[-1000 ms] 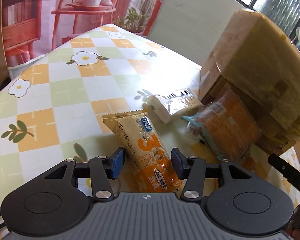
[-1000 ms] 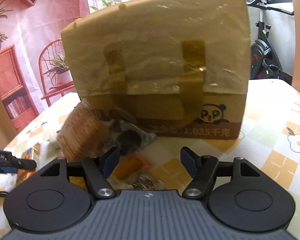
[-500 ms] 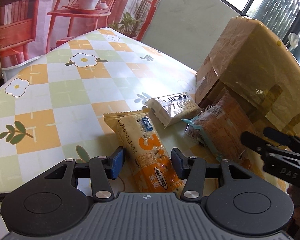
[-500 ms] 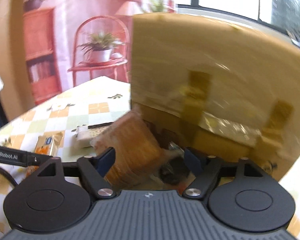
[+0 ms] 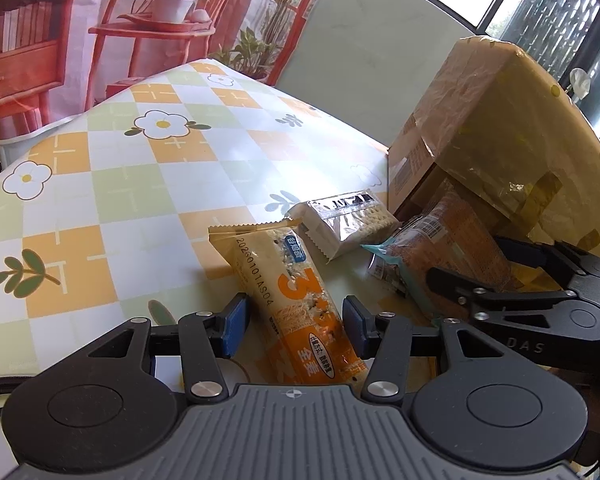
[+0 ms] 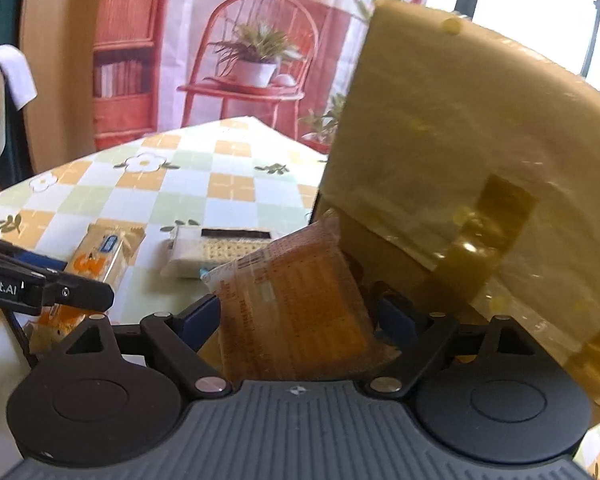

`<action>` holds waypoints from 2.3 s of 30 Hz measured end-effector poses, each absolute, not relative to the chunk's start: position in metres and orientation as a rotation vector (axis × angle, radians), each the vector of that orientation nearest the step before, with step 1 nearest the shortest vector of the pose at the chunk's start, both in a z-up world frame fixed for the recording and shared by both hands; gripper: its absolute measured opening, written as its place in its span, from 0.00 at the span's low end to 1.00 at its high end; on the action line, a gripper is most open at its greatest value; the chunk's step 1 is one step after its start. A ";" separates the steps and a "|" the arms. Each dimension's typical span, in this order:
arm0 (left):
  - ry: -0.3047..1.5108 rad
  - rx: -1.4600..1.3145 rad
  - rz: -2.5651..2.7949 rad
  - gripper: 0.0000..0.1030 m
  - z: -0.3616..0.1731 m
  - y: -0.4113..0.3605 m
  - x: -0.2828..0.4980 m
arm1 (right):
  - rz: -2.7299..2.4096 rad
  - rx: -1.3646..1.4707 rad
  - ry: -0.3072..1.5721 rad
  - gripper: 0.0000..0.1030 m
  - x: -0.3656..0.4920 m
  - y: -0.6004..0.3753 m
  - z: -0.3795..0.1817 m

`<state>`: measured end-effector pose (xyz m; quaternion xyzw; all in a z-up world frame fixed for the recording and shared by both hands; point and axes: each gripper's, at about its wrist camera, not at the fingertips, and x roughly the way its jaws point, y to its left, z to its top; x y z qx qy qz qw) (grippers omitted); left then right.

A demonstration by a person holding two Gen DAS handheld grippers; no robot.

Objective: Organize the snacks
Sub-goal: 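Grasp the orange-printed snack bar with the left tool while the right grasps the brown bread packet, then lift both held snacks up and carry them over the box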

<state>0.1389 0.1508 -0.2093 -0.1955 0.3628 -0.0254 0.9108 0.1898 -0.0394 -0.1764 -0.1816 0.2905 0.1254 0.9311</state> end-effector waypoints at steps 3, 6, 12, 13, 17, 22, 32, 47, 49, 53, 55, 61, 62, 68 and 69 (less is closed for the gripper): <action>0.747 -0.399 -0.052 0.52 -0.209 0.150 0.139 | 0.269 -0.399 0.609 0.88 0.196 -0.035 -0.179; 0.745 -0.393 -0.053 0.52 -0.209 0.151 0.139 | 0.269 -0.439 0.623 0.88 0.200 -0.028 -0.186; 0.742 -0.386 -0.051 0.52 -0.209 0.150 0.139 | 0.240 -0.449 0.595 0.77 0.193 -0.027 -0.194; 0.742 -0.385 -0.050 0.52 -0.208 0.150 0.139 | 0.242 -0.426 0.590 0.77 0.190 -0.030 -0.193; 0.742 -0.390 -0.049 0.52 -0.208 0.151 0.139 | 0.231 -0.337 0.556 0.76 0.174 -0.039 -0.188; 0.743 -0.360 -0.039 0.52 -0.207 0.145 0.138 | 0.178 -0.184 0.499 0.76 0.145 -0.061 -0.180; 0.739 -0.345 -0.030 0.49 -0.204 0.137 0.133 | 0.026 0.033 0.426 0.76 0.109 -0.121 -0.171; 0.595 -0.202 -0.096 0.48 -0.142 0.106 0.120 | -0.050 0.184 0.275 0.76 0.069 -0.171 -0.142; 0.560 -0.193 -0.117 0.48 -0.125 0.099 0.119 | -0.051 0.193 0.244 0.76 0.063 -0.177 -0.132; 0.468 -0.156 -0.181 0.48 -0.088 0.084 0.120 | -0.057 0.213 0.173 0.76 0.053 -0.189 -0.110; 0.432 -0.143 -0.222 0.48 -0.070 0.076 0.123 | -0.057 0.222 0.135 0.76 0.049 -0.194 -0.097; 0.394 -0.139 -0.320 0.48 -0.030 0.046 0.157 | -0.046 0.207 0.070 0.76 0.057 -0.210 -0.054; 0.394 -0.141 -0.337 0.48 -0.026 0.041 0.165 | -0.043 0.201 0.065 0.76 0.062 -0.212 -0.048; 0.367 -0.082 -0.382 0.48 -0.008 -0.001 0.217 | -0.030 0.163 0.060 0.76 0.108 -0.222 -0.020; 0.372 -0.074 -0.388 0.48 -0.006 -0.006 0.224 | -0.032 0.154 0.062 0.76 0.117 -0.223 -0.018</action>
